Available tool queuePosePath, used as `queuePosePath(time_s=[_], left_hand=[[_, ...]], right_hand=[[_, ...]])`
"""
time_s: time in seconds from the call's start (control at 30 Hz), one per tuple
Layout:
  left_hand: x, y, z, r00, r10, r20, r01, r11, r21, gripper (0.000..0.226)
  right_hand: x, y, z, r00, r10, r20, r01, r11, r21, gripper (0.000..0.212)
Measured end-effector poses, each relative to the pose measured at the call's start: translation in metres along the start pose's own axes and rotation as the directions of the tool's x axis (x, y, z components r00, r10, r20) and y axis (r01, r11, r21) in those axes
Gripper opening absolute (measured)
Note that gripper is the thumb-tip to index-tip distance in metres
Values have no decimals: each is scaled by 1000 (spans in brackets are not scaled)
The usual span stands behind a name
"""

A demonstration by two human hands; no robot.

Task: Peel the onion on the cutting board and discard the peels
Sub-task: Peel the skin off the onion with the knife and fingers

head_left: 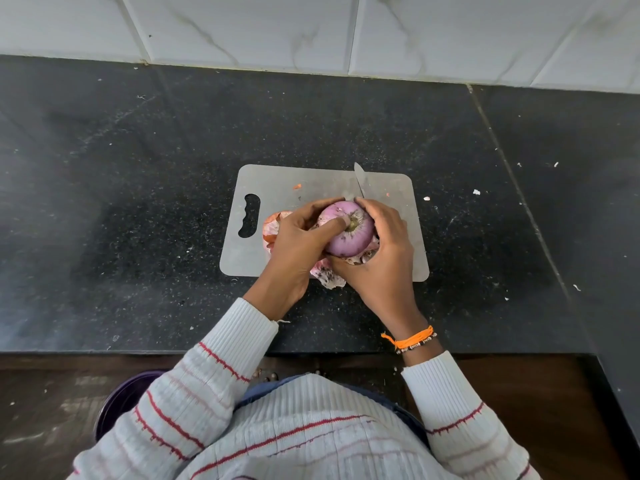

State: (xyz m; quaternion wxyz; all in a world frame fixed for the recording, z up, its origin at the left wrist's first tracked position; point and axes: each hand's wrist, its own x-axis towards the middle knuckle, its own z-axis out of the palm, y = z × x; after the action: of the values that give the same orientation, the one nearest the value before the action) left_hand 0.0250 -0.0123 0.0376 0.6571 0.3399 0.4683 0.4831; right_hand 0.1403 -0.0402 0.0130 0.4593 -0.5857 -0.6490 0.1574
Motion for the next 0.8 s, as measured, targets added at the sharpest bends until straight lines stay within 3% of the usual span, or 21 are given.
queuePosePath(time_s=[0.13, 0.3, 0.4, 0.53, 0.7, 0.8], left_hand=[[0, -2, 2, 999, 20, -46, -20, 1000, 1, 10], [-1, 7, -1, 995, -94, 24, 95, 992, -82, 33], [-2, 10, -3, 998, 49, 43, -50, 998, 29, 23], [1, 10, -13, 946, 297, 127, -322, 890, 322, 26], [6, 7, -13, 936, 351, 27, -329, 846, 418, 10], [12, 5, -15, 938, 335, -93, -258, 849, 461, 19]], right_hand=[[-1, -1, 1, 999, -22, 28, 23, 999, -28, 78], [-1, -1, 2, 998, -39, 56, 42, 998, -40, 81], [-1, 0, 2, 998, -33, 54, 35, 999, -27, 81], [-1, 3, 1, 998, -28, 53, 28, 1000, 2, 79], [-2, 4, 0, 998, -23, 64, 23, 1000, -4, 78], [-3, 6, 0, 999, 7, 40, -8, 1000, 12, 78]])
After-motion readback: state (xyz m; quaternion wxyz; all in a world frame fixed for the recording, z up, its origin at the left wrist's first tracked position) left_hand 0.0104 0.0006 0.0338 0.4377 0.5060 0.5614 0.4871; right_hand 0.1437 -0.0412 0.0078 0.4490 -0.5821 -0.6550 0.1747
